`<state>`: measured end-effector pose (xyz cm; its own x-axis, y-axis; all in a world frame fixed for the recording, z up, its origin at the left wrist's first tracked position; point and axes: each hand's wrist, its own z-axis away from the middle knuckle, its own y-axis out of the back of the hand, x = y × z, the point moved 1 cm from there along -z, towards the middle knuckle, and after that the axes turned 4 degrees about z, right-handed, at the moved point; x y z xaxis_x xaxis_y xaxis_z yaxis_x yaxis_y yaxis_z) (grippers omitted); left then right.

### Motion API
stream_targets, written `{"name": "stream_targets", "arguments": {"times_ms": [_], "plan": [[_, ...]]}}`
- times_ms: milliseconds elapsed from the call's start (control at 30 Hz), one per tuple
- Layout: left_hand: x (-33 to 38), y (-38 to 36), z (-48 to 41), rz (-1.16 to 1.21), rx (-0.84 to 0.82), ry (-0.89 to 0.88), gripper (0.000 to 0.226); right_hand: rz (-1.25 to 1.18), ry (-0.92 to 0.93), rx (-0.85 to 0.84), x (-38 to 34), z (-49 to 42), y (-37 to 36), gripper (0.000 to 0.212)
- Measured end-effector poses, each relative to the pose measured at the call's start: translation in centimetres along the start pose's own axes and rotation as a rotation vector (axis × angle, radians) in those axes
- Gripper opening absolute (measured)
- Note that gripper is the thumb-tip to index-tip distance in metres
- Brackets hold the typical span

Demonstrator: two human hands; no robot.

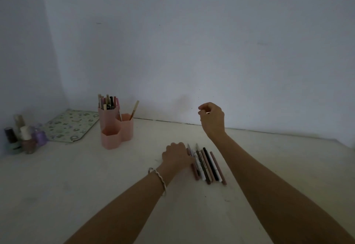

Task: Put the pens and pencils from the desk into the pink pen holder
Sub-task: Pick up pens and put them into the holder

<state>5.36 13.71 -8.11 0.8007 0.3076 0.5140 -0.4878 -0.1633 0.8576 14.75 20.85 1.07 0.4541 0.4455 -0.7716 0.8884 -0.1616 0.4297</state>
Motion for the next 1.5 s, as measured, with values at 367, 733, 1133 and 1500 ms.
{"name": "stream_targets", "arguments": {"times_ms": [367, 733, 1133, 1500], "plan": [[-1.6, 7.0, -1.4, 0.164, 0.241, -0.091, 0.057, 0.304, -0.052, -0.263, 1.8, 0.4, -2.3, 0.019], [-4.4, 14.3, -0.9, 0.394, 0.627, -0.271, 0.051, 0.842, 0.009, -0.562, 3.5, 3.6, -7.7, 0.019], [-10.7, 19.8, -3.8, 0.200, 0.862, -0.242, 0.030, -0.140, 0.089, -0.001, -8.0, -0.5, -7.3, 0.016], [-13.3, 19.3, -4.4, -0.225, 0.996, -0.216, 0.039, -0.238, 0.286, 0.124, -11.4, 0.2, -10.7, 0.014]]}}
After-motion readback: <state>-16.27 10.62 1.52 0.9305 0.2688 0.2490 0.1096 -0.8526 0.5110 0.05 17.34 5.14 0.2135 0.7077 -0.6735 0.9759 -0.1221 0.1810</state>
